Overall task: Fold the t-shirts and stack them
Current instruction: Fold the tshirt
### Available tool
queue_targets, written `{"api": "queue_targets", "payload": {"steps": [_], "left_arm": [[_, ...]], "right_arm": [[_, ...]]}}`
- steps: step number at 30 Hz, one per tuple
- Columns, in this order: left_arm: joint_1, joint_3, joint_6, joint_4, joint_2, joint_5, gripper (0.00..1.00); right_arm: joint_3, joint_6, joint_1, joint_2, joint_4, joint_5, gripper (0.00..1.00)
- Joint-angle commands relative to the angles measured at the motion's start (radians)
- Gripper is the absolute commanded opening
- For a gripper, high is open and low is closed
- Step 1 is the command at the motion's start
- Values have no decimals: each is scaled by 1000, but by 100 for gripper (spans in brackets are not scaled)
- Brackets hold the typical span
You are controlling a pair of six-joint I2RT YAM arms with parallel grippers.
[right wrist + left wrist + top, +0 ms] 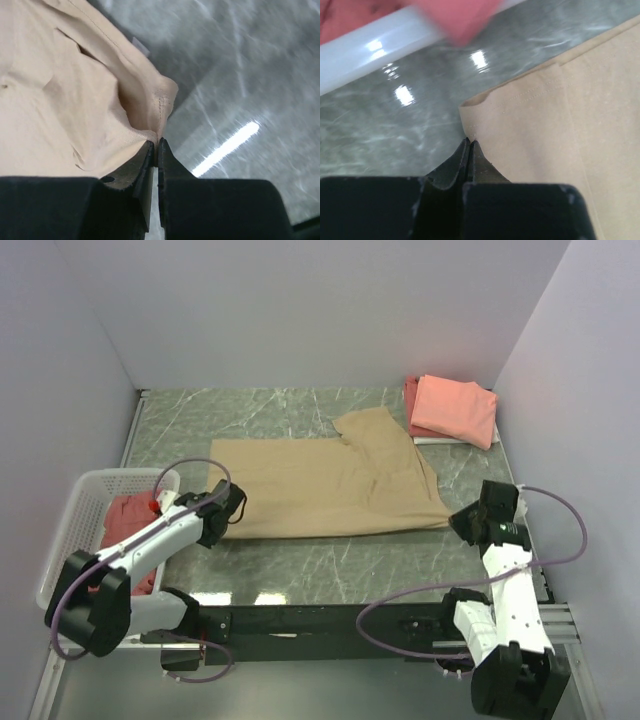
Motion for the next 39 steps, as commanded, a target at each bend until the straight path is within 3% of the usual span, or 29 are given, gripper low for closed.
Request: {"api": "queue_targets", "payload": {"steps": [1,7,9,10,12,13,15,16,20,24,28,33,36,38,39], "left_arm": [[-16,-48,-91,-115,-87,20,1],[-22,-125,-149,-165,-225,50,1],[-22,-130,-140,-165,-247,67,1],[-22,-130,-139,-165,-258,72,1],[-24,-130,-129,-160,-264,86,4],[-24,-130,-123,-159,-270,98,18],[-24,-113,-97,-169,-285,103,32],[-24,-102,-88,-175,-308,98,45],[-24,-6,8,-192,-388,63,63],[-24,80,195,-97,-413,49,70],[-24,192,253,-53,-280,24,69],[-21,254,300,-4,-143,9,68],[10,283,376,71,-69,49,69],[80,295,458,151,-26,157,67],[105,295,479,173,-12,203,65]], "right_arm": [[-44,45,-14,-74,-132,75,0],[-88,92,-17,-148,-208,22,0],[-94,98,-17,-154,-230,14,13],[-93,97,-17,-151,-243,-16,33],[-96,75,-17,-151,-249,-32,53],[-85,66,-17,-147,-257,-14,68],[-65,39,-17,-141,-280,-4,79],[-47,29,-17,-139,-281,-12,82],[30,-70,-15,-142,-232,-61,84],[90,-165,12,-125,-84,-121,85],[174,-201,124,-8,31,-98,86],[294,-208,367,172,111,8,84],[359,-218,463,320,154,54,72],[387,-213,497,385,191,55,67],[416,-216,532,451,197,54,57]]}}
